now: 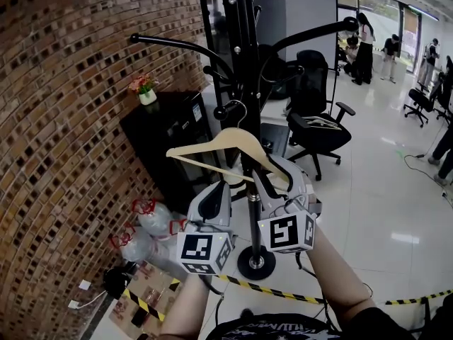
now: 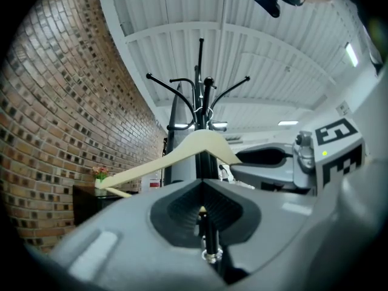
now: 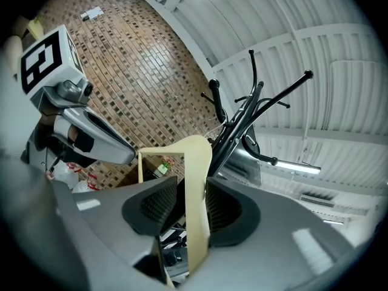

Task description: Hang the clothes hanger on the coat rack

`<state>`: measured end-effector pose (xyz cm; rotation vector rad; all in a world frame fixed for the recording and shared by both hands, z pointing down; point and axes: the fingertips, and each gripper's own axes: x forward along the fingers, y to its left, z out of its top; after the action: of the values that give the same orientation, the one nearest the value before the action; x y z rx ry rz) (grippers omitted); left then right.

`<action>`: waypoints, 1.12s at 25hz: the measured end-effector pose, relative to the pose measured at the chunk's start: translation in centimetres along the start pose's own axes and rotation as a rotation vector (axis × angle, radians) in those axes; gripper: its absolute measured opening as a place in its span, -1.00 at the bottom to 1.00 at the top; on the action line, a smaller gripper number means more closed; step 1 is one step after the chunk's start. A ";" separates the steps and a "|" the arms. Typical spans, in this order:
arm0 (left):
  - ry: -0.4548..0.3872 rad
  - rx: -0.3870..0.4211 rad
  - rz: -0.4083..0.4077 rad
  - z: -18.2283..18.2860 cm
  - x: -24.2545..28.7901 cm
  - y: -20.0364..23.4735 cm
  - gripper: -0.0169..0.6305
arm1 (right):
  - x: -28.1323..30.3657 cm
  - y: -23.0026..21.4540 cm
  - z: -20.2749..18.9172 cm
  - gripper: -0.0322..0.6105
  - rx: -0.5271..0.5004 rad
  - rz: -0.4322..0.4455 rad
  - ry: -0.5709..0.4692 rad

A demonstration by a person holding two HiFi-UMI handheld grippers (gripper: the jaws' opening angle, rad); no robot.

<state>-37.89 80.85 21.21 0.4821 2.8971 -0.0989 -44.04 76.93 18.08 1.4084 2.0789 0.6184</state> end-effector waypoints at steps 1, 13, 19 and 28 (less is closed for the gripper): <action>0.000 -0.001 -0.002 0.0 0.0 0.0 -0.93 | -0.1 0.0 0.1 -0.40 0.006 0.000 -0.010; -0.059 -0.021 -0.027 2.3 -0.8 0.5 -0.93 | -6.1 -2.3 5.8 -0.67 0.235 -0.103 -0.202; -0.070 -0.055 -0.074 3.0 -1.9 0.2 -0.93 | -7.9 -1.1 7.6 -0.85 0.320 -0.146 -0.258; -0.028 -0.102 -0.128 0.7 -2.8 -0.7 -0.93 | -7.2 1.7 4.7 -0.88 0.371 -0.144 -0.144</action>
<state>-35.39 79.23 21.14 0.2760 2.8857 0.0224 -37.57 71.15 16.96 1.4314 2.2291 0.0697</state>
